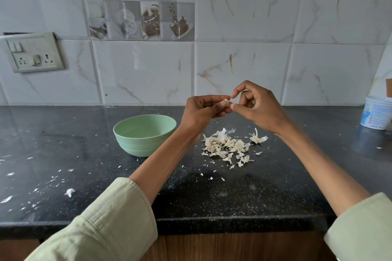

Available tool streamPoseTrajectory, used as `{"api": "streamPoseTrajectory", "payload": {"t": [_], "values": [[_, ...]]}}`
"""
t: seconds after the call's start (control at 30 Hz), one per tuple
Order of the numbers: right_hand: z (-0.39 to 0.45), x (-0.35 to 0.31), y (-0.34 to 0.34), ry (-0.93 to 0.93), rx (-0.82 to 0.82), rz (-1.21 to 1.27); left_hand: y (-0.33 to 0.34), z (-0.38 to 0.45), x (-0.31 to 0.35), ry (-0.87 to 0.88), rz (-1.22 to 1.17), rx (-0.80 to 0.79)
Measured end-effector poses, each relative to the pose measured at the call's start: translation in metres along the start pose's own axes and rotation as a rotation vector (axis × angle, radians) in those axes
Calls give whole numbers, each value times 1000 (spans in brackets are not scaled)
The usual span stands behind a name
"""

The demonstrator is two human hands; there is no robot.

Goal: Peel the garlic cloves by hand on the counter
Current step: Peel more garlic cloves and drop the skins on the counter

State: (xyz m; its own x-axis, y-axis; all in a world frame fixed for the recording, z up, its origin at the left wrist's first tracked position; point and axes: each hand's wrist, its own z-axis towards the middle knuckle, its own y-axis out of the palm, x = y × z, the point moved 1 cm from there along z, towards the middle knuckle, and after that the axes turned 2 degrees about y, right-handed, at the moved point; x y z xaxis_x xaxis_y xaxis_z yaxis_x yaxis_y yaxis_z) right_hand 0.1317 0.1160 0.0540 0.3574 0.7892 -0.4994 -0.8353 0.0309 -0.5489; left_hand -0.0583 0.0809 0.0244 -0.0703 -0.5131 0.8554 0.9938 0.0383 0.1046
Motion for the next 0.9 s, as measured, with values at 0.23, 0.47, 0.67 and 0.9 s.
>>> {"api": "streamPoseTrajectory", "payload": {"t": [0.23,0.47,0.67,0.9], "values": [[0,0,3,-73,57,-19,4,-3,-1,-45,-96,44],[0,-1,2,-95,96,-43,5,-3,2,-91,-104,70],[2,2,2,-18,62,55,6,-1,1,-76,-4,80],[6,7,0,85,-10,205,7,-4,3,-30,198,80]]}}
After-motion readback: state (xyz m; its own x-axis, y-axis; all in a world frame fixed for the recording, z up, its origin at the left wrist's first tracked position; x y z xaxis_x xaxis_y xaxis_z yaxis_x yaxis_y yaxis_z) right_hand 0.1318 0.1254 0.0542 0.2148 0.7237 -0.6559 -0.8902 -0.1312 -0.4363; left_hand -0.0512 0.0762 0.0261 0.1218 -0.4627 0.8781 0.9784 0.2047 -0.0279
